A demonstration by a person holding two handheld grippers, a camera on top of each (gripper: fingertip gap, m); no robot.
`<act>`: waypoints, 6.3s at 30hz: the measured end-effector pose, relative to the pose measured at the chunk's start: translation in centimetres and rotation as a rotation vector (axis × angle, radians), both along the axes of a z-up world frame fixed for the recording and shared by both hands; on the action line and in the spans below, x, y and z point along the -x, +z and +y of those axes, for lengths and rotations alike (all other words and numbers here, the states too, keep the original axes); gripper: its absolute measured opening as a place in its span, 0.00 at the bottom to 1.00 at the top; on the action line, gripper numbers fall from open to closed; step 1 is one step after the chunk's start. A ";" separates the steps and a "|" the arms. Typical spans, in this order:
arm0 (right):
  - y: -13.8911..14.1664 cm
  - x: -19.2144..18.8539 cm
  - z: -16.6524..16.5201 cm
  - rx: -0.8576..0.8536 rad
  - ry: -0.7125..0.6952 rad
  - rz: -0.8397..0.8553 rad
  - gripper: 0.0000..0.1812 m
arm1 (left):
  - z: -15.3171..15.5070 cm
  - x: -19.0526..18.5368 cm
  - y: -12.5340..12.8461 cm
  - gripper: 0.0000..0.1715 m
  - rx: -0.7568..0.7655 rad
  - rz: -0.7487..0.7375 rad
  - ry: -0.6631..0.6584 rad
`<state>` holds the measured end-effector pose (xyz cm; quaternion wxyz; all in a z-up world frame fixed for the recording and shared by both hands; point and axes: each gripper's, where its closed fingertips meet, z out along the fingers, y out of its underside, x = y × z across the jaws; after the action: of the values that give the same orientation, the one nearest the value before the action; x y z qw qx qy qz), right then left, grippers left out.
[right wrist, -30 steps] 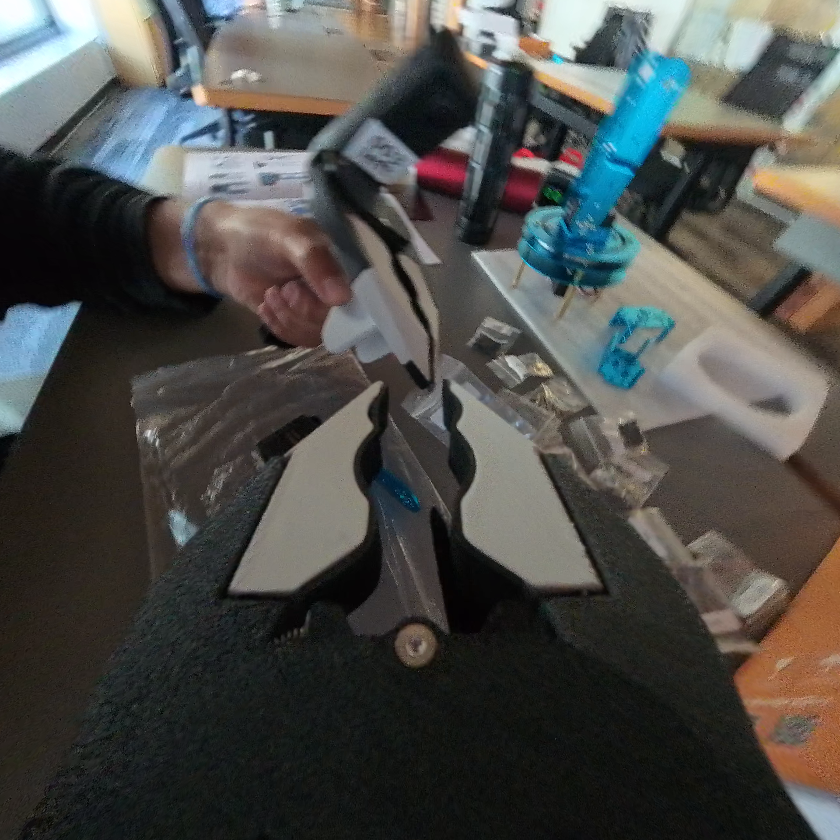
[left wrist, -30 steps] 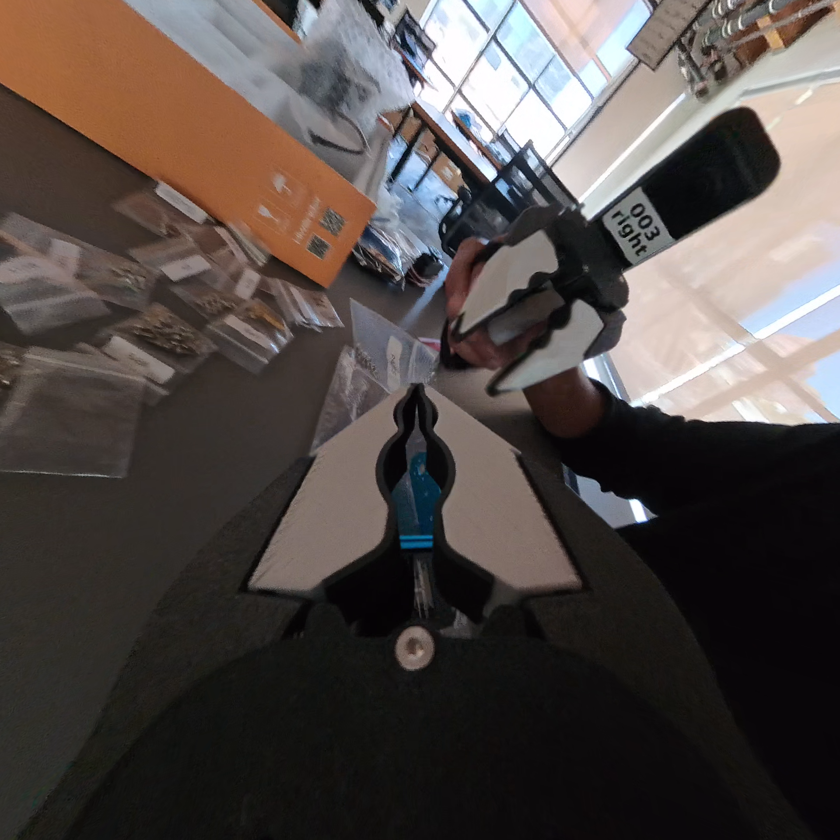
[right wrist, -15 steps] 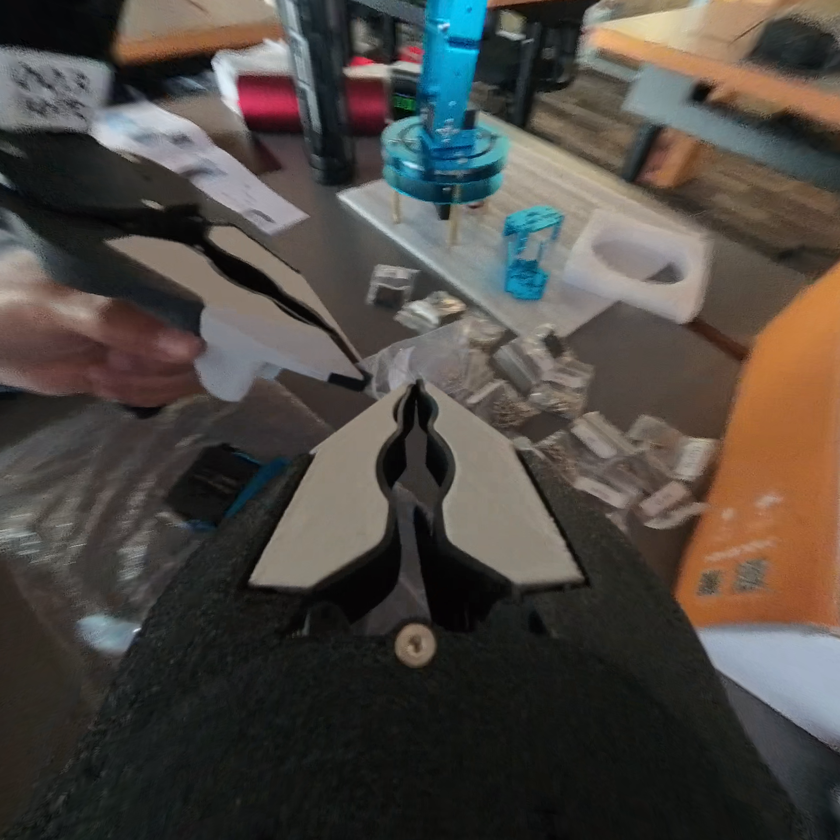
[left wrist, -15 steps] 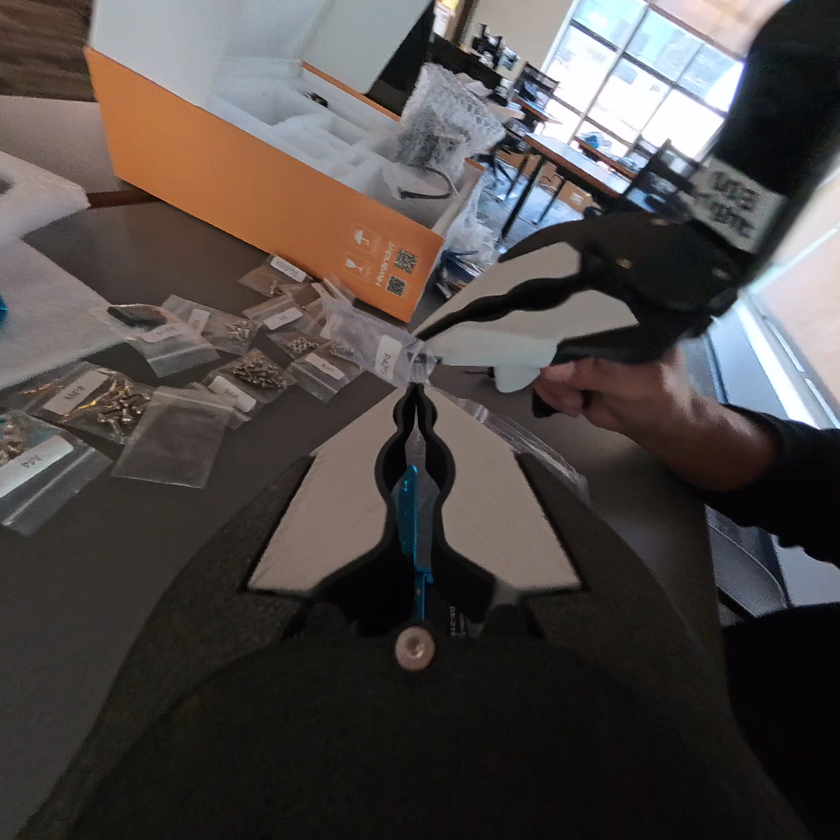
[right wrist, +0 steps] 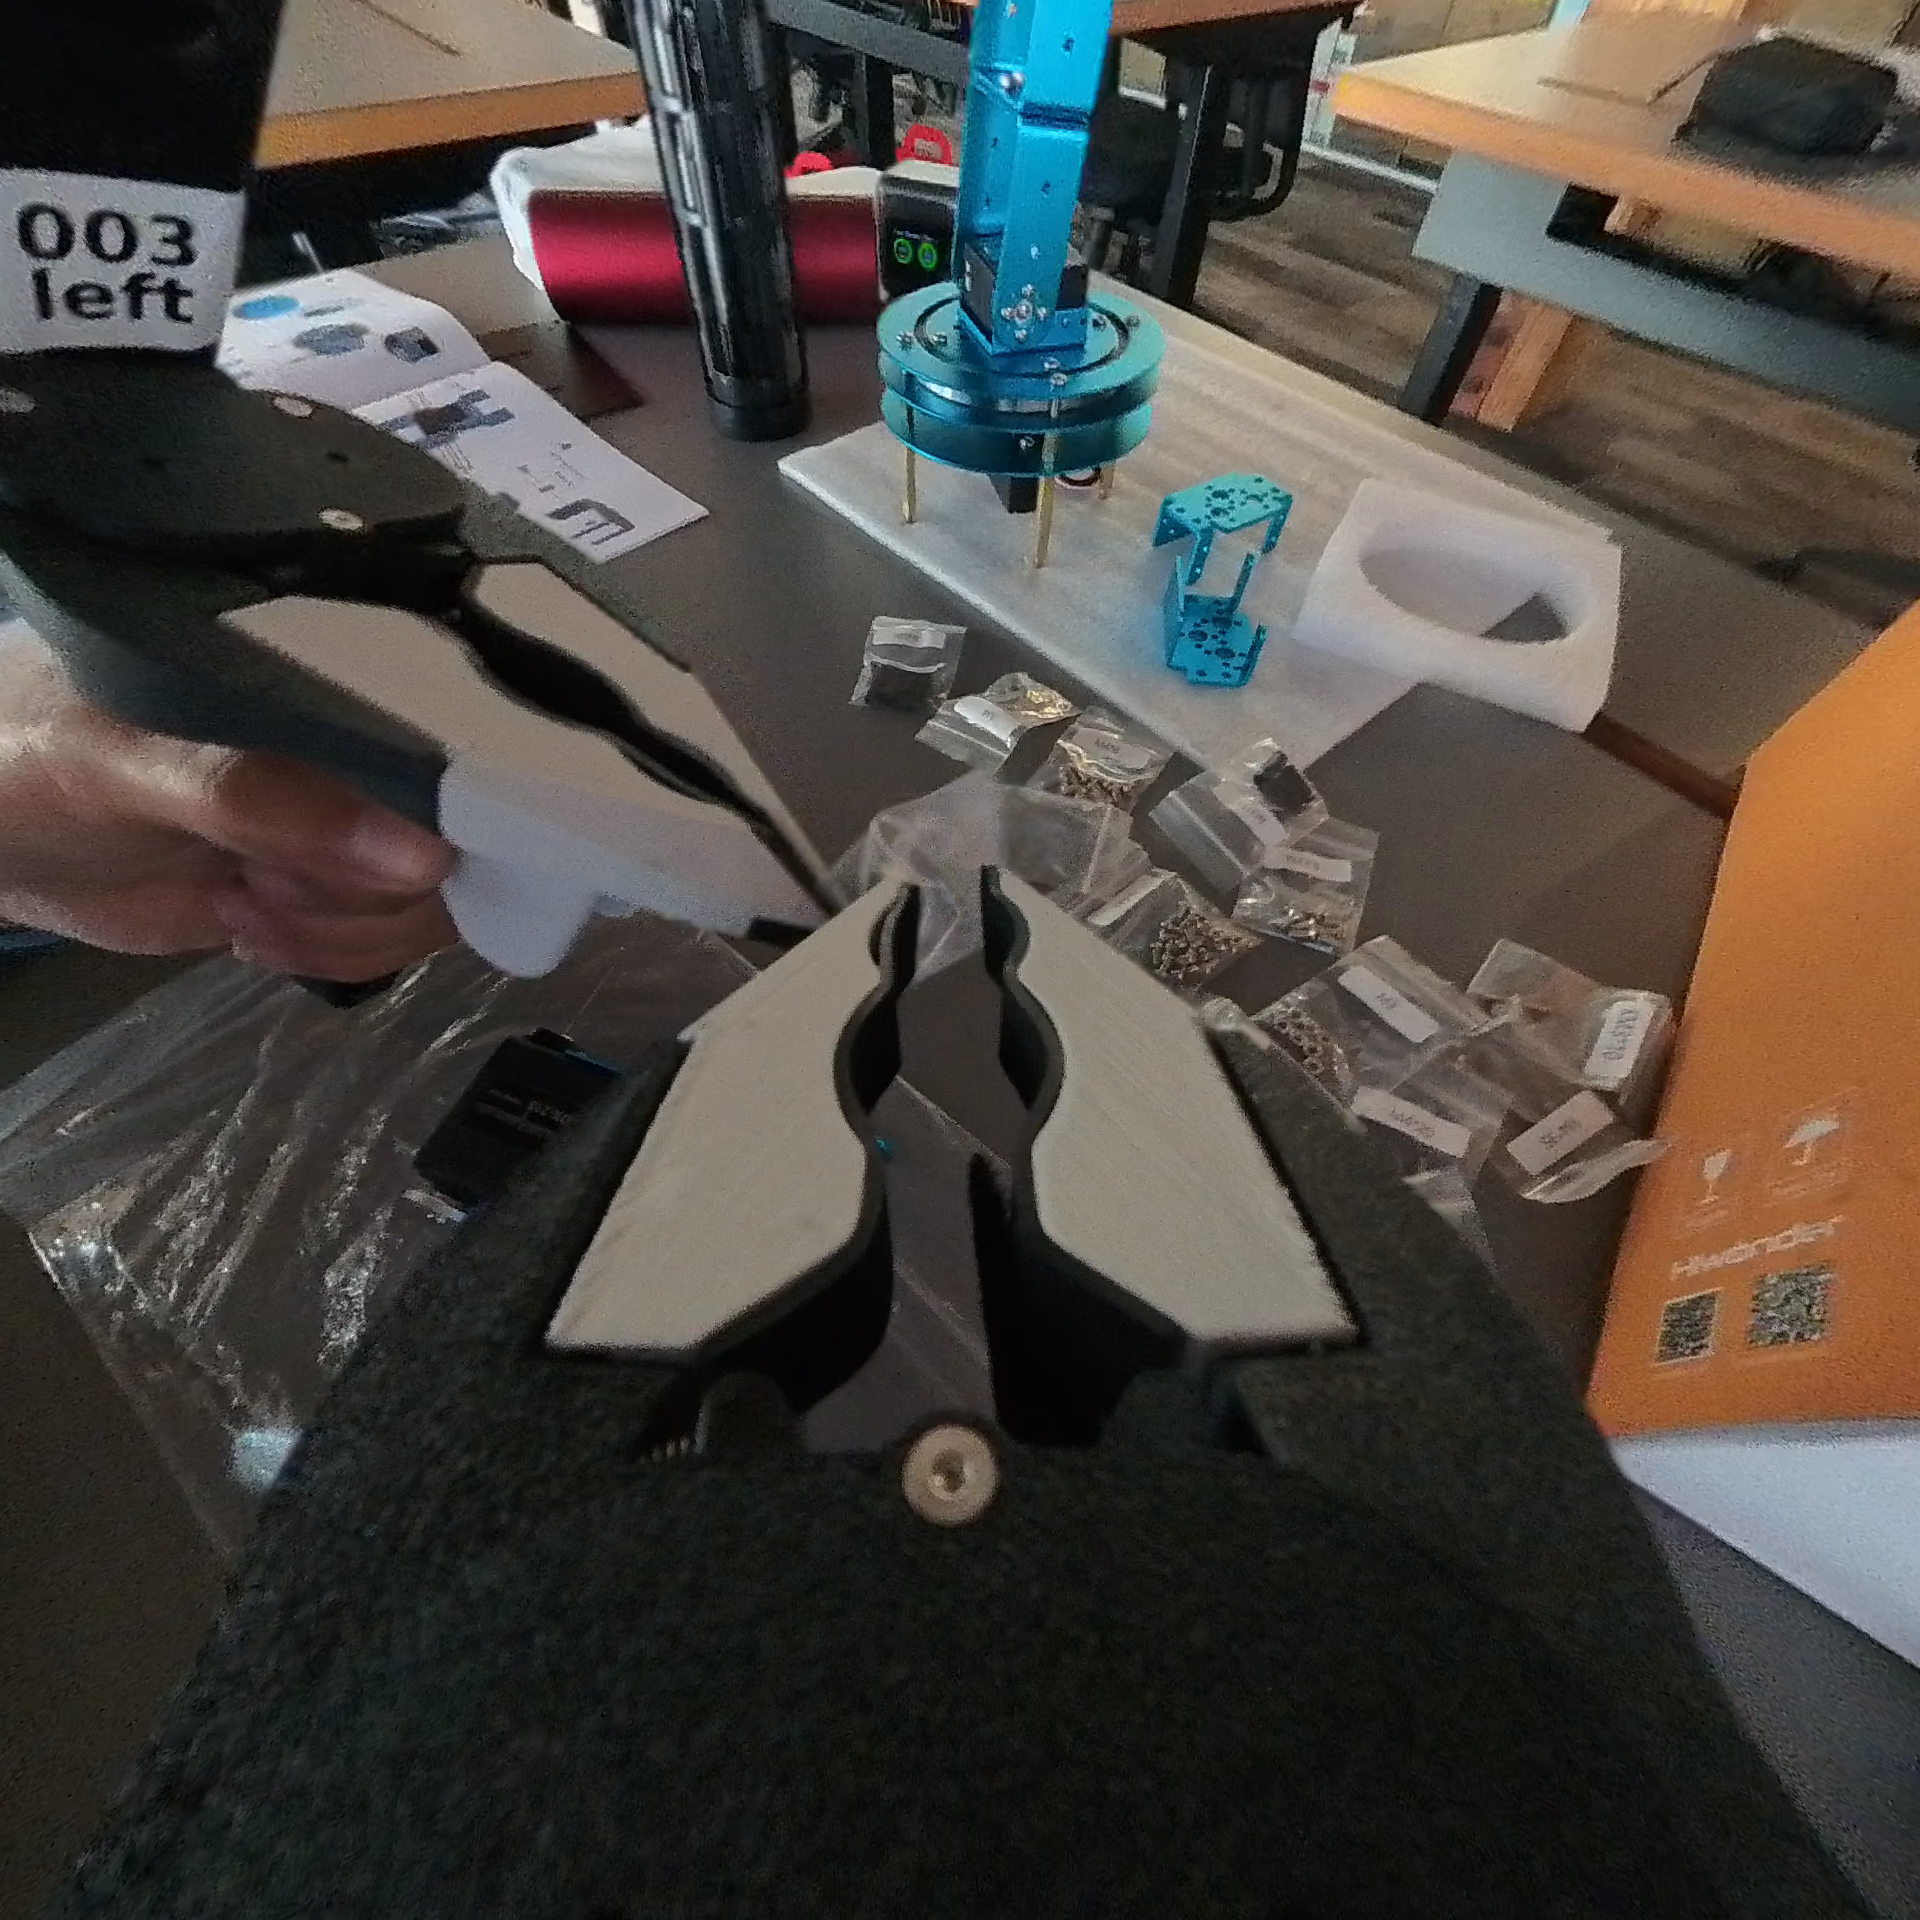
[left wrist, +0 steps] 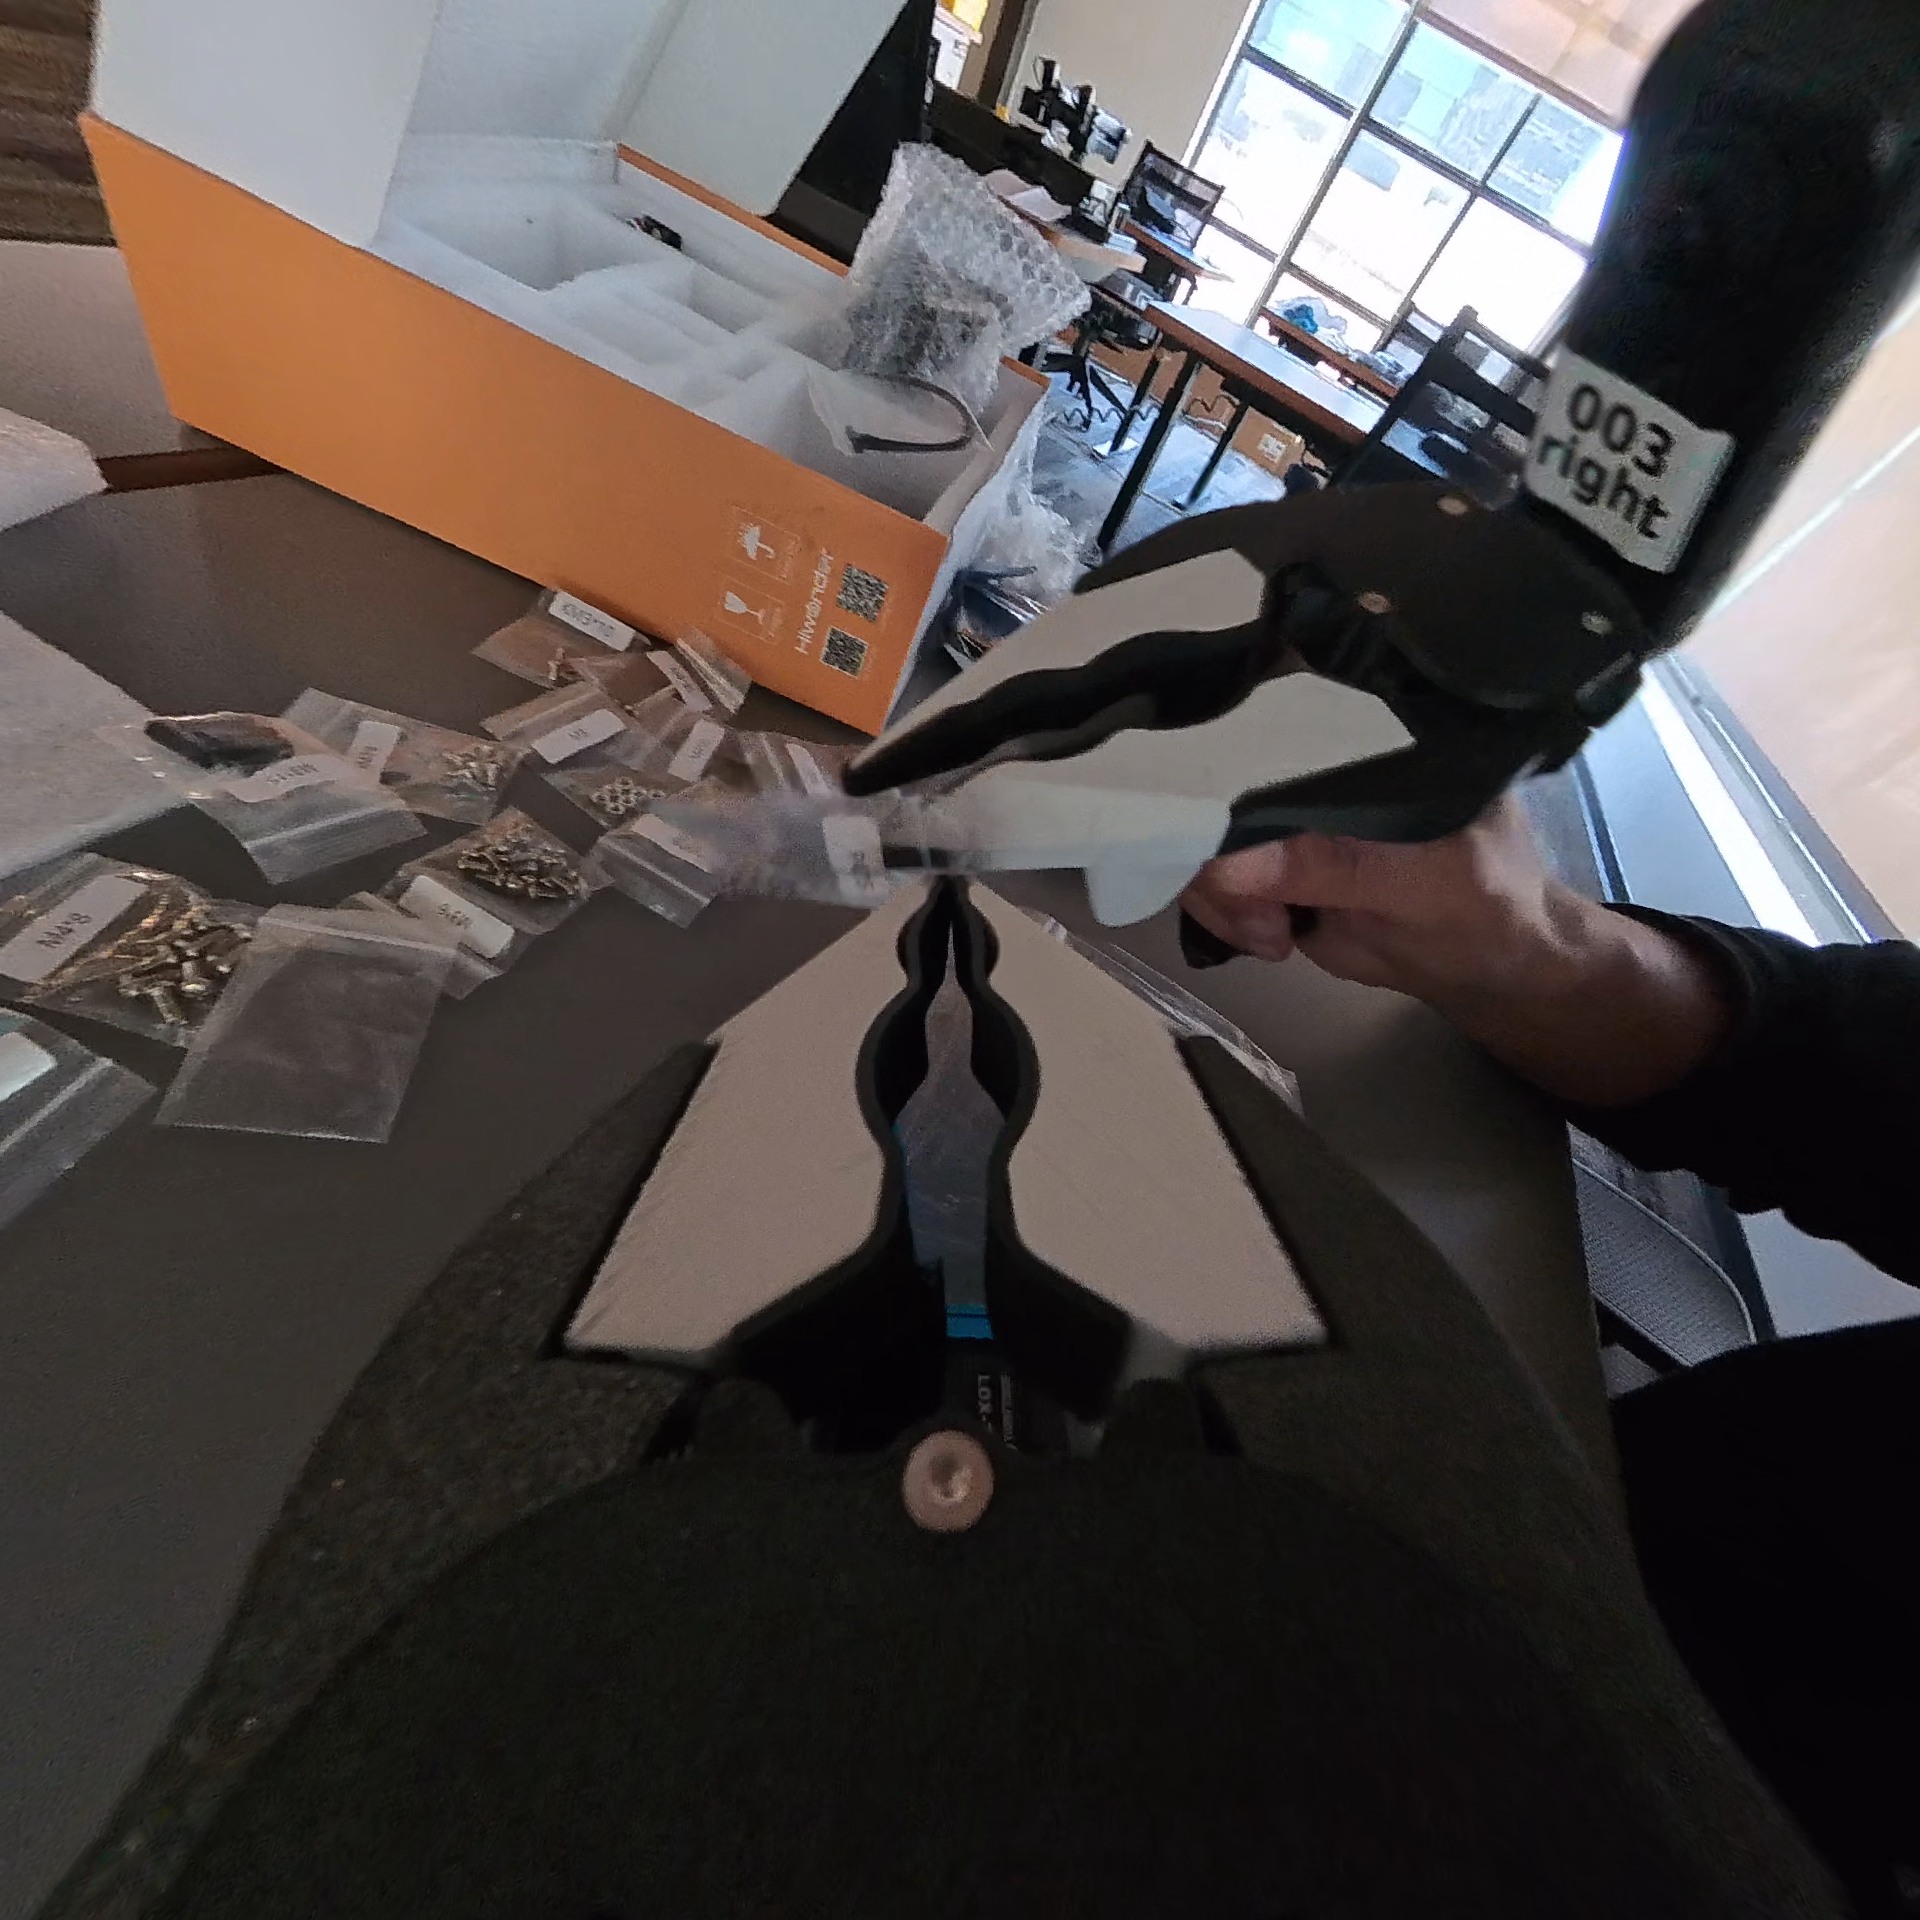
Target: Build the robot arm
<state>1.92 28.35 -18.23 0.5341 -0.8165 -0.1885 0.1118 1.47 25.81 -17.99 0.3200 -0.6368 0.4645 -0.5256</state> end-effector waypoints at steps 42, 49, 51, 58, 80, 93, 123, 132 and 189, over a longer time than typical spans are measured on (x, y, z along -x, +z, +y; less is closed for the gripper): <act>1.1 -1.4 -6.1 0.173 0.673 0.415 0.00 | -3.8 2.0 0.4 0.08 -0.125 -0.035 -0.405; -2.0 -5.6 -7.4 0.306 0.606 0.207 0.00 | -3.2 2.7 -2.2 0.13 -0.241 0.116 -0.361; -3.5 -6.5 -7.9 0.350 0.588 0.129 0.00 | -2.8 2.6 -3.1 0.11 -0.290 0.152 -0.314; -6.3 -6.3 -8.2 0.429 0.590 0.042 0.00 | -3.8 2.1 -4.3 0.11 -0.319 0.178 -0.314; -6.6 -6.3 -8.7 0.422 0.612 0.008 0.00 | -4.4 2.1 -4.3 0.11 -0.370 0.194 -0.315; -4.8 -6.4 -8.0 0.358 0.602 0.099 0.00 | -5.1 2.3 -4.8 0.11 -0.394 0.222 -0.348; -2.7 -3.4 -8.5 0.295 0.639 0.142 0.00 | -3.6 9.9 -8.0 0.27 -0.407 0.517 -0.066; -1.5 -1.6 -7.6 0.289 0.628 0.329 0.00 | -3.0 10.4 -8.1 0.35 -0.445 0.540 -0.101; 2.2 1.0 -9.0 0.178 0.780 0.581 0.00 | -6.1 1.8 2.4 0.00 0.061 -0.124 -0.410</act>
<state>0.92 19.34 -16.06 0.4109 -0.6626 -0.3130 0.5423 -0.37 19.73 -15.61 0.2148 -0.5049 0.5476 -0.6317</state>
